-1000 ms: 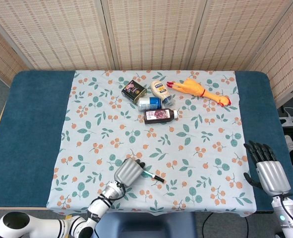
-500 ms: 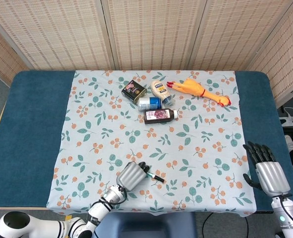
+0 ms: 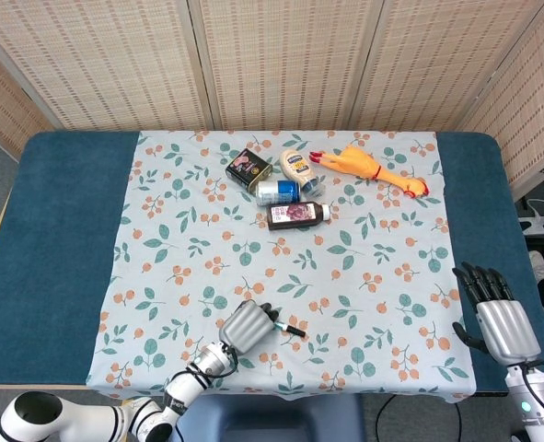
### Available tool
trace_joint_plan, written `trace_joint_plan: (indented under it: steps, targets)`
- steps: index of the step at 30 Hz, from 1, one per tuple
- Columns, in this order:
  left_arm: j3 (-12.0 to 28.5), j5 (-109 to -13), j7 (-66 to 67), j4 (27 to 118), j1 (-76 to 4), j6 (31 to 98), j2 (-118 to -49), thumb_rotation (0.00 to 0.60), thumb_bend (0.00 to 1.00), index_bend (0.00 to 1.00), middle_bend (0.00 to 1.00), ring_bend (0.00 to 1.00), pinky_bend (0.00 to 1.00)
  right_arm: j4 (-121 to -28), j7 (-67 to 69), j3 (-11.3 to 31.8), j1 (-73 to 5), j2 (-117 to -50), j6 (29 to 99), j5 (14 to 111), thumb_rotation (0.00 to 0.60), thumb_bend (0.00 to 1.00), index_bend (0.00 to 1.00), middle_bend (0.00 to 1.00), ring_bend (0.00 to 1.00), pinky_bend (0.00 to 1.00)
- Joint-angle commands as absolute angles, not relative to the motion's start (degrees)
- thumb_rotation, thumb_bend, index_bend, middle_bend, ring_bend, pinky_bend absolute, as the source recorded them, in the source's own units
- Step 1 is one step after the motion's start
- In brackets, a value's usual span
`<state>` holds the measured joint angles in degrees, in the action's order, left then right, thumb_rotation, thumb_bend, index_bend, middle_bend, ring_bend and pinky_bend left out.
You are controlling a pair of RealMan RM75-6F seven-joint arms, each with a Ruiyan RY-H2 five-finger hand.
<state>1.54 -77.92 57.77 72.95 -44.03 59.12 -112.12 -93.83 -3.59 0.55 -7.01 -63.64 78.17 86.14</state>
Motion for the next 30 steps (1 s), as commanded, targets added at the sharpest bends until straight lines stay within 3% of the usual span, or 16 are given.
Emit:
trace_joint_plan:
  steps: [1,7,11,17,25,30]
  targets:
    - [1.5,-78.4,57.1,72.3,-44.0,59.3,-112.3,0.600,0.39,0.44,0.51,0.95,1.00,-93.8,-3.6,0.6,-7.0,-63.7,78.1,86.1,0.600,0.20,0.00,0.00,0.00,0.00]
    - [1.7,-78.3,57.2,71.6,-43.6,59.3,-112.1,0.600,0.39,0.50,0.60,0.95,1.00,-93.7,-3.7,0.6,-7.1,-63.8,77.9,85.9,0.600,0.20,0.00,0.00,0.00,0.00]
    - [1.5,-80.0,55.6,72.5,-43.4,60.6,-111.6,0.600,0.39,0.59,0.71,0.95,1.00,-93.7,-3.9,0.6,-7.1,-63.9,77.8,85.9,0.600,0.20,0.00,0.00,0.00,0.00]
    - [1.9,-82.2,44.8,77.2,-41.3,64.1,-109.1,0.600,0.40,0.71,0.83,0.95,1.00,-92.7,-1.7,0.1,-7.7,-64.5,78.4,88.9,0.600,0.20,0.00,0.00,0.00,0.00]
    - [5.4,-78.0,38.2,86.4,-39.8,63.7,-104.1,0.600,0.40,0.73,0.85,0.95,1.00,-86.1,16.4,-1.5,-10.2,-69.5,82.7,99.3,0.600,0.20,0.00,0.00,0.00,0.00]
    - [8.3,-75.9,33.9,92.3,-38.8,64.9,-101.3,0.600,0.40,0.73,0.85,0.95,1.00,-82.4,33.2,-2.1,-13.4,-72.3,82.0,101.3,0.600,0.20,0.10,0.00,0.00,0.00]
